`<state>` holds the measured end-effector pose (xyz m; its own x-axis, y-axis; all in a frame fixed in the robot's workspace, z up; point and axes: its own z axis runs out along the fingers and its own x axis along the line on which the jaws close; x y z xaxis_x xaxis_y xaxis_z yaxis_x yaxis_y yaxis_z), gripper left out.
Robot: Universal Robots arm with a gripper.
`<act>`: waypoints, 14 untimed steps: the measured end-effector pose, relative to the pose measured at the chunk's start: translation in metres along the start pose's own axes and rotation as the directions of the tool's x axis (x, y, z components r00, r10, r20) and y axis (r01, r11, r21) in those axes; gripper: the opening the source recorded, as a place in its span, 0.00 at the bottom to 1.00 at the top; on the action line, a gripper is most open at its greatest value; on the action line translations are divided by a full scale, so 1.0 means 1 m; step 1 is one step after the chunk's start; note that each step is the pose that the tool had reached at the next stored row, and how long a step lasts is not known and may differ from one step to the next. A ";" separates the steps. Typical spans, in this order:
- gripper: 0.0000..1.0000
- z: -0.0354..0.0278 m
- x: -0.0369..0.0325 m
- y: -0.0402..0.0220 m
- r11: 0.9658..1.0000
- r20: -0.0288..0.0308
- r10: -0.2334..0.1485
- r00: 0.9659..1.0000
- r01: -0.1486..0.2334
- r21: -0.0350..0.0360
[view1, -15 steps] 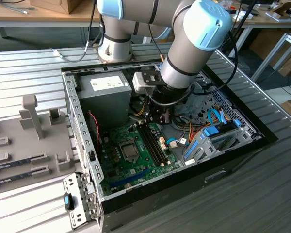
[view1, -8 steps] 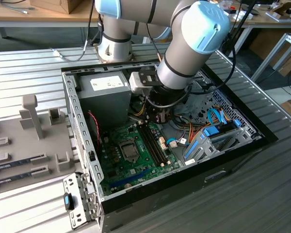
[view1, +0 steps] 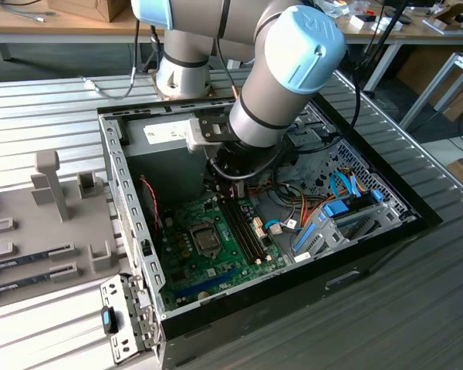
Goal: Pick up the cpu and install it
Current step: 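Install the first cpu locking lever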
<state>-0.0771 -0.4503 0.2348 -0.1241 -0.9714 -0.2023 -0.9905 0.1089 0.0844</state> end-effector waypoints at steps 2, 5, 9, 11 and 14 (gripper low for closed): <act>0.11 0.0000 0.0002 0.0016 1.000 -0.001 -0.008 1.000 0.008 -0.002; 0.11 0.0002 0.0003 0.0025 0.999 -0.008 -0.042 0.999 0.042 -0.008; 0.11 0.0000 0.0003 0.0027 0.998 -0.084 -0.060 0.995 0.059 -0.008; 0.11 0.0000 0.0003 0.0027 0.998 -0.104 -0.062 0.993 0.061 -0.007; 0.11 0.0000 0.0003 0.0027 0.998 -0.135 -0.065 0.989 0.064 -0.007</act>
<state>-0.0798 -0.4503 0.2350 -0.0506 -0.9960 -0.0742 -0.9960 0.0448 0.0776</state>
